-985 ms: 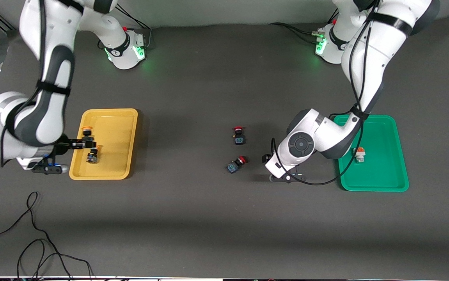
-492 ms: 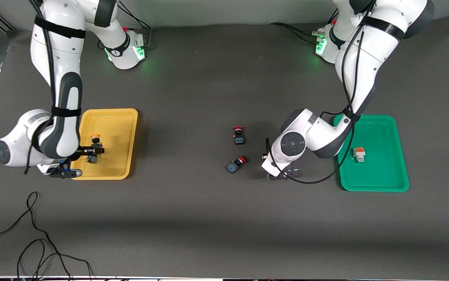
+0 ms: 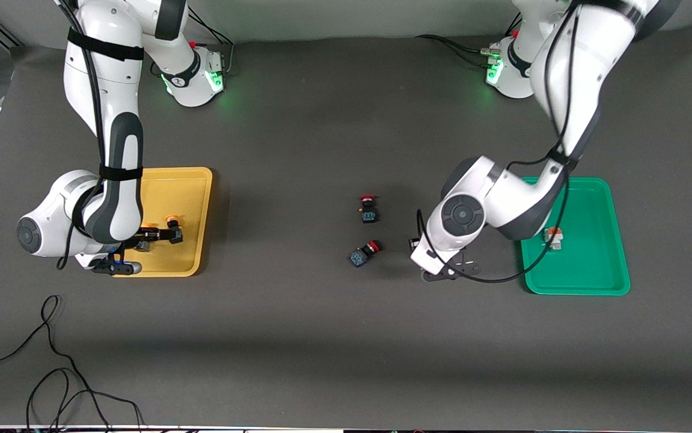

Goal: Place green and yellow buttons in trays

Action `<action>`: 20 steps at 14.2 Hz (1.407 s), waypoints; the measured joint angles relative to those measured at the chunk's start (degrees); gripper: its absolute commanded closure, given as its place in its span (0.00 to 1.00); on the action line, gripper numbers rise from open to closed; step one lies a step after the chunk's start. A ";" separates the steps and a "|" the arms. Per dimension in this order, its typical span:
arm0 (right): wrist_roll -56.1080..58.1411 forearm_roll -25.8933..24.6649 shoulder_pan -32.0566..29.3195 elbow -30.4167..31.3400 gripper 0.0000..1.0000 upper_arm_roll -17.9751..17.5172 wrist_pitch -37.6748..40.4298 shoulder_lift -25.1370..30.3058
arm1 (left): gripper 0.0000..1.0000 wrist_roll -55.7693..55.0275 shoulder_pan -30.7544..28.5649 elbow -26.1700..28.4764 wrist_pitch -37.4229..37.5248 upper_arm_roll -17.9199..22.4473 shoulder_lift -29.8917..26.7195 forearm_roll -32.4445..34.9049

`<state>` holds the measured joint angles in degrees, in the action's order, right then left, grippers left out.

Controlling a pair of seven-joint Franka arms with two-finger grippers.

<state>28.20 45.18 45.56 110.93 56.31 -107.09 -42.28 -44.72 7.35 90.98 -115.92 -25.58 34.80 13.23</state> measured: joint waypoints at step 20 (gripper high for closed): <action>-14.54 -31.45 -11.85 -21.77 0.00 -15.63 19.98 24.12 | 0.40 48.37 -38.55 27.79 -12.30 1.70 -8.60 8.90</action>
<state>13.66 13.74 33.70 89.16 40.68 -87.11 -18.16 3.65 -31.20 118.77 -128.21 -23.88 26.20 22.13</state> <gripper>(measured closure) 0.000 0.595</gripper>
